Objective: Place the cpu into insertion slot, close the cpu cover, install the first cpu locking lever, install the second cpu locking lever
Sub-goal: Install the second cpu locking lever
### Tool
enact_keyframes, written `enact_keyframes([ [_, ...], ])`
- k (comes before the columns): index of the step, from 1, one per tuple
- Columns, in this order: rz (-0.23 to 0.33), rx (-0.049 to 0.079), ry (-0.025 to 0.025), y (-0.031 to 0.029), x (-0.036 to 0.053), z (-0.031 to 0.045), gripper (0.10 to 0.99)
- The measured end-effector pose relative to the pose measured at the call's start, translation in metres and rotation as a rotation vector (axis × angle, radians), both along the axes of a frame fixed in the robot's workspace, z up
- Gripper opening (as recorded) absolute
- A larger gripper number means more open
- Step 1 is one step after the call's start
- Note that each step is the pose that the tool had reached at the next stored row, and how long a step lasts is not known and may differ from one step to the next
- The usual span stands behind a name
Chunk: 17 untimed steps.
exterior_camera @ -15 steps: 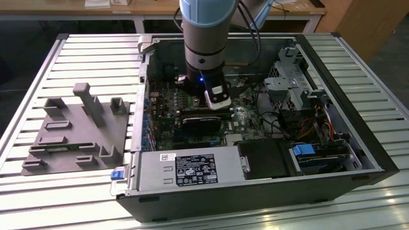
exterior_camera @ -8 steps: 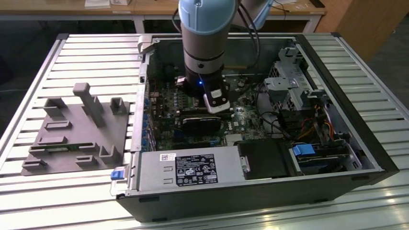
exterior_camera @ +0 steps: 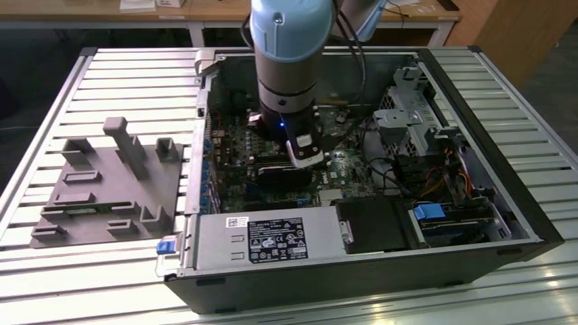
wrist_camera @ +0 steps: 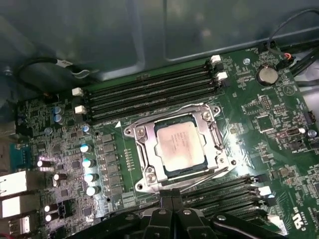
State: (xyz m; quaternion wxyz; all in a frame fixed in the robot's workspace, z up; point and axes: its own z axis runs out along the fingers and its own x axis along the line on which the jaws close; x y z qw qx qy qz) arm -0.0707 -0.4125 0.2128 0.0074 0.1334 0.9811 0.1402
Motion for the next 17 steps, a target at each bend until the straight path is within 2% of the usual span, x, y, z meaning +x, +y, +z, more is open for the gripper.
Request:
enact_keyframes([
  [9, 0.009, 0.005, -0.0003, 0.0001, -0.0095, -0.0039, 0.102],
  [13, 0.012, 0.005, -0.0009, 0.0023, -0.0135, -0.0048, 0.102],
  [17, 0.012, 0.005, -0.0011, 0.0042, -0.0138, -0.0055, 0.102],
])
